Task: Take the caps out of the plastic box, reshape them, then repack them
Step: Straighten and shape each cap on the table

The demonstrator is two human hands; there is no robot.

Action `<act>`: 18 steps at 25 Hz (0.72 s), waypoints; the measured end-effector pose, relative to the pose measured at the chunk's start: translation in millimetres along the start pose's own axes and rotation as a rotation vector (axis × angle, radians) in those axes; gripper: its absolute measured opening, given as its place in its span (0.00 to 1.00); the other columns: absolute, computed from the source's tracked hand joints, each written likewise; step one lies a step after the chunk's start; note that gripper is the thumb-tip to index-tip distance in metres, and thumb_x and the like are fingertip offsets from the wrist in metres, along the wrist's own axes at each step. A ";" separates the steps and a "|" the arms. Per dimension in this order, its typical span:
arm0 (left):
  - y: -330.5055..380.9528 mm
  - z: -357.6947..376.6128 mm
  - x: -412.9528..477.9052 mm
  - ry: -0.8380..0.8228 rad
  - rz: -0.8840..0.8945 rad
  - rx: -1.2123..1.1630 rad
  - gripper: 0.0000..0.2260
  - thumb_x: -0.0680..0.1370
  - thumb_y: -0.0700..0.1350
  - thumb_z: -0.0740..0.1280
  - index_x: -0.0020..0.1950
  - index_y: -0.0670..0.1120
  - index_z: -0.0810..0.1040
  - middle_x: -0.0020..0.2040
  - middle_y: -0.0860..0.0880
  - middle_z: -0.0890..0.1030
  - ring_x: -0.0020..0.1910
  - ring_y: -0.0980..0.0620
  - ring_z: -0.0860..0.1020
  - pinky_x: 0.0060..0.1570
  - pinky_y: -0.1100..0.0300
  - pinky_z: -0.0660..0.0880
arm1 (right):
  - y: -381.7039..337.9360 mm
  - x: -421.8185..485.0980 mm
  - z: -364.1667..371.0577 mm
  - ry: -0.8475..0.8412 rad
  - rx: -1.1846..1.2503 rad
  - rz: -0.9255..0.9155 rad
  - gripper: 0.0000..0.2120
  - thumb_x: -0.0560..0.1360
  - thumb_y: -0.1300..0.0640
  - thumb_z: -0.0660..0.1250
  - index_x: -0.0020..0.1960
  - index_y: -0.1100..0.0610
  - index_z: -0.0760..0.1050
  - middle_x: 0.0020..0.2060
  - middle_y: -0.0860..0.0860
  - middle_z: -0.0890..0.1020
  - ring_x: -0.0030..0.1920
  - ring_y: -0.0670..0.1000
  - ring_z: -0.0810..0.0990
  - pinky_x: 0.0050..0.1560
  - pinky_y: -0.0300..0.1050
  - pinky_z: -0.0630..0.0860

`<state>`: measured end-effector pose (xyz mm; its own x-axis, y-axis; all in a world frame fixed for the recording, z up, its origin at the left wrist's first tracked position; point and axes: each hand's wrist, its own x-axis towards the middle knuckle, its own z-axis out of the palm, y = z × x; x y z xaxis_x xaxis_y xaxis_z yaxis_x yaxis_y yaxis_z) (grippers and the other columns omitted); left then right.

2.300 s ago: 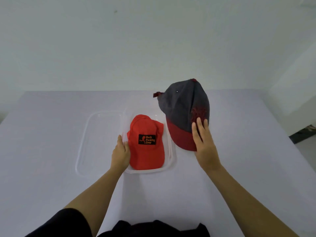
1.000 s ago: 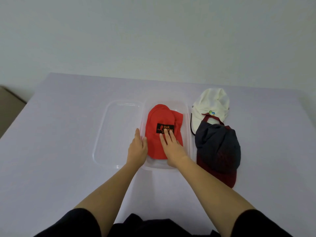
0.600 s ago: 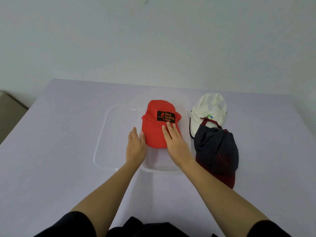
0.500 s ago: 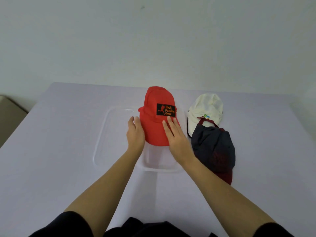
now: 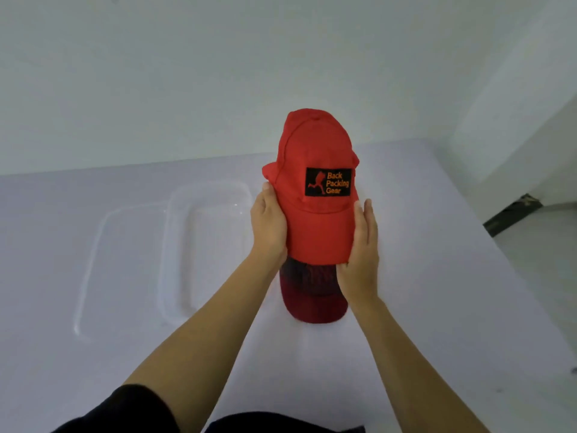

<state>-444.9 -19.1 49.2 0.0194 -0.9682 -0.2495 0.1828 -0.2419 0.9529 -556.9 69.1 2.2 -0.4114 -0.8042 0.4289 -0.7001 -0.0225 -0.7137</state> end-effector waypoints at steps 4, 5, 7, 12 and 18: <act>-46.4 75.6 -14.8 -0.049 -0.095 0.201 0.17 0.81 0.55 0.53 0.59 0.46 0.73 0.48 0.55 0.78 0.49 0.56 0.76 0.55 0.57 0.70 | 81.6 -8.1 -48.2 -0.018 -0.128 0.126 0.29 0.77 0.62 0.61 0.75 0.58 0.55 0.74 0.60 0.59 0.74 0.61 0.58 0.70 0.61 0.63; -55.7 91.7 -18.8 -0.062 -0.114 0.259 0.13 0.80 0.51 0.55 0.59 0.45 0.71 0.44 0.56 0.77 0.45 0.57 0.75 0.52 0.57 0.69 | 101.1 -8.5 -58.3 -0.036 -0.159 0.159 0.30 0.76 0.64 0.62 0.75 0.59 0.55 0.74 0.60 0.59 0.74 0.62 0.58 0.70 0.63 0.63; -76.7 117.9 -23.0 -0.131 -0.159 0.373 0.14 0.79 0.44 0.58 0.63 0.44 0.69 0.45 0.54 0.76 0.44 0.56 0.75 0.49 0.58 0.69 | 138.2 -4.9 -72.9 -0.094 -0.206 0.208 0.32 0.76 0.66 0.63 0.76 0.59 0.54 0.74 0.61 0.60 0.73 0.63 0.59 0.68 0.65 0.65; -111.7 148.9 -18.3 -0.241 -0.096 0.714 0.13 0.77 0.35 0.57 0.56 0.46 0.76 0.49 0.46 0.79 0.55 0.44 0.75 0.60 0.54 0.70 | 204.2 8.1 -79.3 -0.245 -0.277 0.258 0.35 0.73 0.71 0.64 0.75 0.59 0.54 0.72 0.64 0.62 0.71 0.65 0.63 0.67 0.64 0.66; -125.2 110.7 -36.3 0.014 0.279 0.957 0.21 0.78 0.37 0.60 0.72 0.42 0.67 0.76 0.45 0.60 0.75 0.48 0.59 0.67 0.65 0.55 | 234.3 46.6 -61.7 -0.400 -0.408 0.267 0.38 0.71 0.76 0.59 0.76 0.59 0.51 0.74 0.65 0.57 0.73 0.66 0.56 0.70 0.60 0.61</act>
<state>-577.3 39.2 -42.0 -0.0463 -0.9989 0.0089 -0.6995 0.0387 0.7136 -776.1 63.0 -110.9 -0.4080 -0.9124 -0.0313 -0.8021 0.3746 -0.4651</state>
